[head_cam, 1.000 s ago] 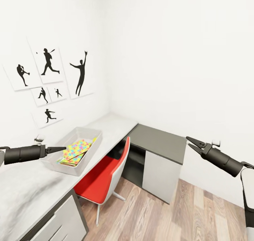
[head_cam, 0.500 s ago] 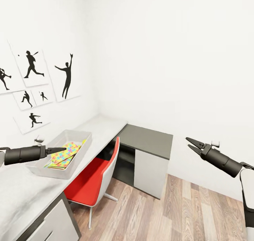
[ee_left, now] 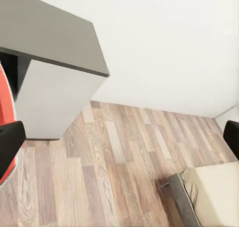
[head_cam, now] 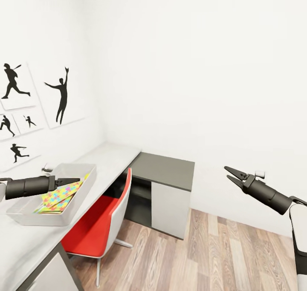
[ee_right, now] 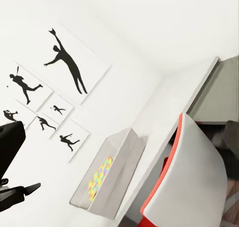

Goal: Put all the toys in the child's room - the three board games (two on the bed and one on the table), the two jigsaw puzzles on the table, and the tennis ball on the table - inside the toy box on the table in the child's room.

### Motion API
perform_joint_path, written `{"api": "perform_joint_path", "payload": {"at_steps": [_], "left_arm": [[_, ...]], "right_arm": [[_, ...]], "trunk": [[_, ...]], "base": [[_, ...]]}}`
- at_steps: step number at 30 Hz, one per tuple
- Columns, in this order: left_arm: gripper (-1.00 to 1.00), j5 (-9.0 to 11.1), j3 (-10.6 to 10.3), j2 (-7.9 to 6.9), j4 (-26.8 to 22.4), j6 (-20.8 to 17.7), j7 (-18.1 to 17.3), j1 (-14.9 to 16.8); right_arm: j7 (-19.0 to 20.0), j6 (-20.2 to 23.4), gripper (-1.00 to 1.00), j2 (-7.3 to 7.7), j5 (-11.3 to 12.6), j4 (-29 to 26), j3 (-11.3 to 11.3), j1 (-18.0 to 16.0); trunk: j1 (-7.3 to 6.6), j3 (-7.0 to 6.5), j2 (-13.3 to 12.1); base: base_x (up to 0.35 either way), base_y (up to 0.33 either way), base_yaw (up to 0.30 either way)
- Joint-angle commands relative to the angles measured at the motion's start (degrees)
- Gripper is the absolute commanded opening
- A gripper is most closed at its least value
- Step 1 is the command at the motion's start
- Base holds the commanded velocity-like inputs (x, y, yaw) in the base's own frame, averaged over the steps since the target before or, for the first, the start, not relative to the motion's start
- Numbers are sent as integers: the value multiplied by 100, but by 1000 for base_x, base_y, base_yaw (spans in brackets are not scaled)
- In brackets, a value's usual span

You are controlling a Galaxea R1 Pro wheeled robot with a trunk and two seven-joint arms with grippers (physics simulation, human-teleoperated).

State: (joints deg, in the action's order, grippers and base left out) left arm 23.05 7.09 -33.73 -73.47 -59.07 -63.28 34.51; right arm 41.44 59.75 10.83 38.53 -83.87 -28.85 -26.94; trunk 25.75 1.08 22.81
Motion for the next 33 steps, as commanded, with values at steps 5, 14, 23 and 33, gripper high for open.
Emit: {"api": "perform_joint_path", "payload": {"at_steps": [5,14,23,33], "left_arm": [[100,-2,3,-2,-1,-26,-18,3],[100,-2,0,5,-1,-18,-16,3],[100,6,-7,39,-52,-17,-18,3],[100,16,-62,267,-205,-35,17,3]], "right_arm": [[39,25,100,-1,-30,2,-7,-12],[36,25,100,-1,-33,2,-3,-11],[27,25,100,-8,-38,2,8,-9],[4,-327,100,-7,-139,99,33,-10]], "trunk": [[4,-23,11],[4,-84,11],[4,-145,11],[4,-212,11]], "base": [[0,0,-225],[0,0,-225],[0,0,-224],[0,0,-223]]}}
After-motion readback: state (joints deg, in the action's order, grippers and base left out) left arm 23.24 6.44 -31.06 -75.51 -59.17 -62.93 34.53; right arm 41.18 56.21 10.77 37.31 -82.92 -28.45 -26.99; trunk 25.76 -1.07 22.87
